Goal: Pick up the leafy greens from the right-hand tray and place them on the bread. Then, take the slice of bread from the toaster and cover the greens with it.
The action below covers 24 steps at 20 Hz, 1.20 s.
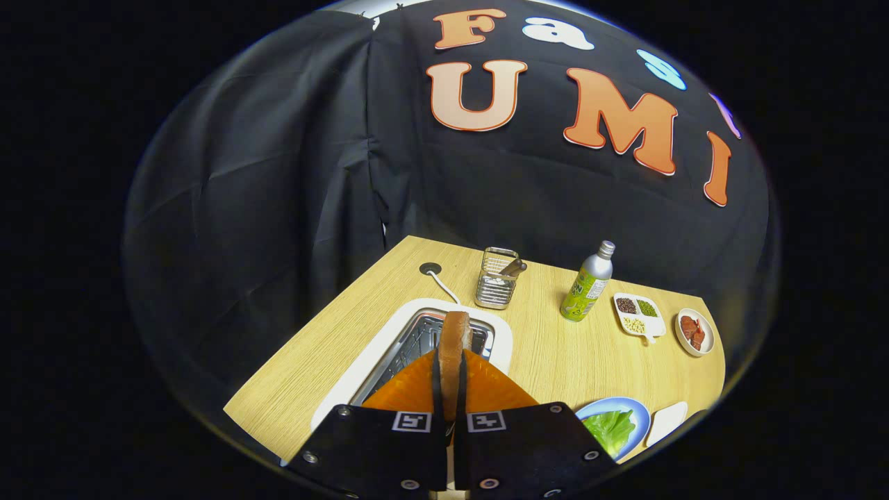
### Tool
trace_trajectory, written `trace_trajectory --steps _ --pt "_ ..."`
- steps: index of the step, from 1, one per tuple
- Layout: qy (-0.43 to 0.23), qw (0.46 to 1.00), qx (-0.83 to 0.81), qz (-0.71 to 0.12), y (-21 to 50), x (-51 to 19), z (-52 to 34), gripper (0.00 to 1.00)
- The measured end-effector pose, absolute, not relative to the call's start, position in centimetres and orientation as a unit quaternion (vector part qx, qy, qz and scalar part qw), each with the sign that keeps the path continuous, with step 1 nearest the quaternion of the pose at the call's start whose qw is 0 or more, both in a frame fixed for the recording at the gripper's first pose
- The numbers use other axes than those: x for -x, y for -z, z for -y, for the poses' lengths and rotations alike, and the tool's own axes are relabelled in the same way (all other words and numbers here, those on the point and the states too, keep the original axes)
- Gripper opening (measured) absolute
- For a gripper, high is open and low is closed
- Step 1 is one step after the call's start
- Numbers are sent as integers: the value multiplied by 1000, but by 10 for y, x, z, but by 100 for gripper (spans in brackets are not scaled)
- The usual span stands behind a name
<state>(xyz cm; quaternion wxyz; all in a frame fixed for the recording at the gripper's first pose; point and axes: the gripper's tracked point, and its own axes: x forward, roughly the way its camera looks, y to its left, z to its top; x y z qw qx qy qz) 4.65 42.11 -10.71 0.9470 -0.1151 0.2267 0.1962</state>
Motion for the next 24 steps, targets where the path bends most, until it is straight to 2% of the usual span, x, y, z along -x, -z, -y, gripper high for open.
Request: trace_trajectory --steps 16,24 --pt "-210 964 61 -150 23 -39 -408 4" --pt "-198 970 46 -134 0 -34 -364 4"
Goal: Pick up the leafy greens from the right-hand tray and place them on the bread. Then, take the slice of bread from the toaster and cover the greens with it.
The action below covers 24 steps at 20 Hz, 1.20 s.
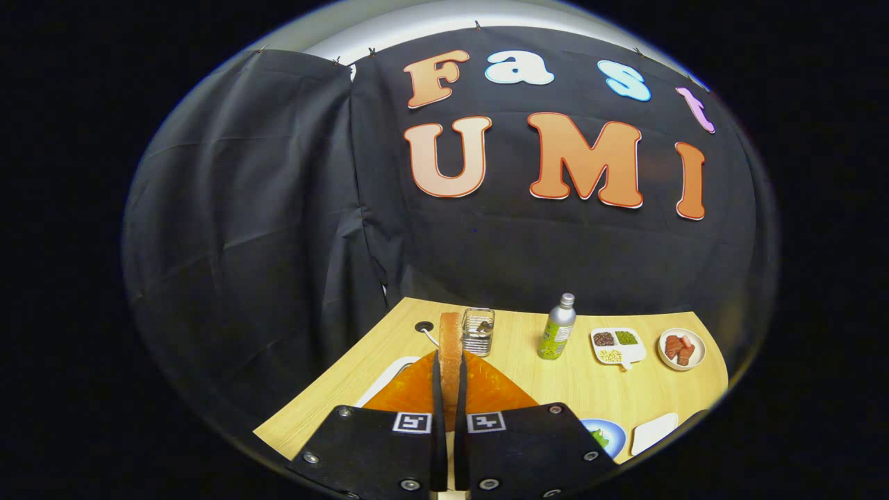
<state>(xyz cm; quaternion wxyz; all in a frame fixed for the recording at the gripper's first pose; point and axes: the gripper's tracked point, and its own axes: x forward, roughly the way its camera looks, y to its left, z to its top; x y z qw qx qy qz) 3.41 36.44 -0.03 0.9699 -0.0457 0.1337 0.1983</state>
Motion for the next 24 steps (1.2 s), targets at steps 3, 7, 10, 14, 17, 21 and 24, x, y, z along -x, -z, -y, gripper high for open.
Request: trace_trajectory --steps 3,7,10,14,17,21,24 --pt "-186 972 41 -140 4 -33 -340 4" --pt "-171 973 39 -148 11 -30 -310 4" --pt "-163 974 47 -152 17 -27 -291 4" --pt "-158 973 49 -159 28 -23 -272 4" --pt "-156 972 50 -167 38 -19 -257 4" --pt "-149 970 49 -185 55 -16 -238 4" --pt "-148 968 43 -197 67 -15 -228 4"
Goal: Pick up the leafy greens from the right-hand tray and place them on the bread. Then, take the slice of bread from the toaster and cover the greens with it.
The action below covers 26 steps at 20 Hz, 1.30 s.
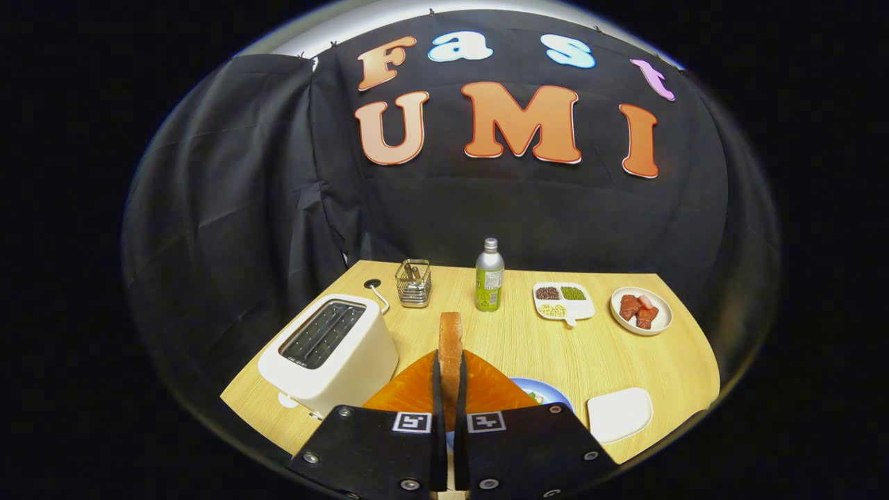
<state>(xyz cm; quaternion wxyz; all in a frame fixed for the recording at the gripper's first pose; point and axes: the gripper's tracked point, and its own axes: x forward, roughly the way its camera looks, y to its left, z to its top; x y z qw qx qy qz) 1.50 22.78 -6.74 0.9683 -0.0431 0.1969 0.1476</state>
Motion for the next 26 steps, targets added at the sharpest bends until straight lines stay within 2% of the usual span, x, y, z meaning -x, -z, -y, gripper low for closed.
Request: trace_trajectory --steps 18,26 --pt "-179 945 37 -271 157 -22 -189 4" --pt "-163 942 11 -294 175 -39 -155 6"
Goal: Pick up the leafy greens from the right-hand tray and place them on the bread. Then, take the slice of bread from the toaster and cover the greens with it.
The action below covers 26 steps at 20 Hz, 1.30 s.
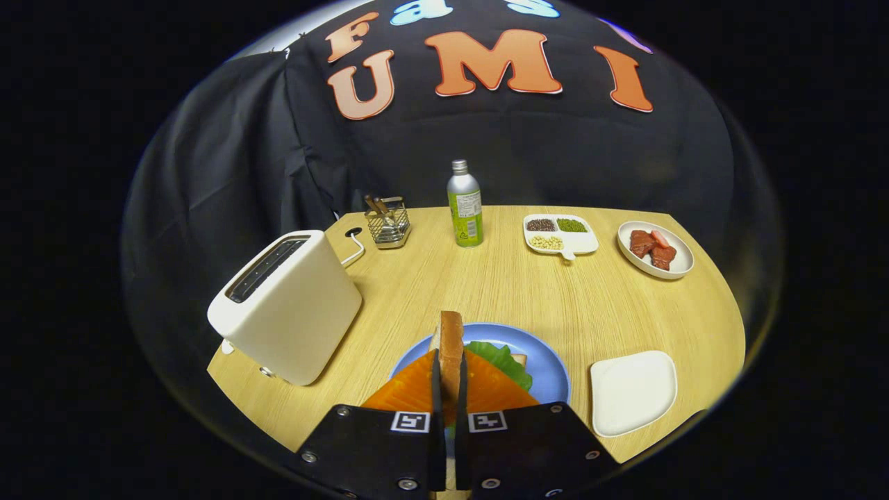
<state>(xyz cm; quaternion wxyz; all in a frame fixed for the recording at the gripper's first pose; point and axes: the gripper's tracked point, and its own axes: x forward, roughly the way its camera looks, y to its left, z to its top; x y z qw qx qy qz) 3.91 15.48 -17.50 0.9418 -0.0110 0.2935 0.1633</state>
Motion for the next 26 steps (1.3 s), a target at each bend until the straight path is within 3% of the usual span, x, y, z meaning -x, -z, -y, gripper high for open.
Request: trace_trajectory --steps 7,10,15,19,26 --pt "-141 936 -2 -324 195 -57 -119 13" --pt "-133 930 7 -343 208 -62 -106 29" --pt "-139 922 13 -361 220 -63 -98 40" --pt "-145 923 21 -356 212 -64 -91 55" --pt "-123 946 45 -298 154 -74 -51 97"
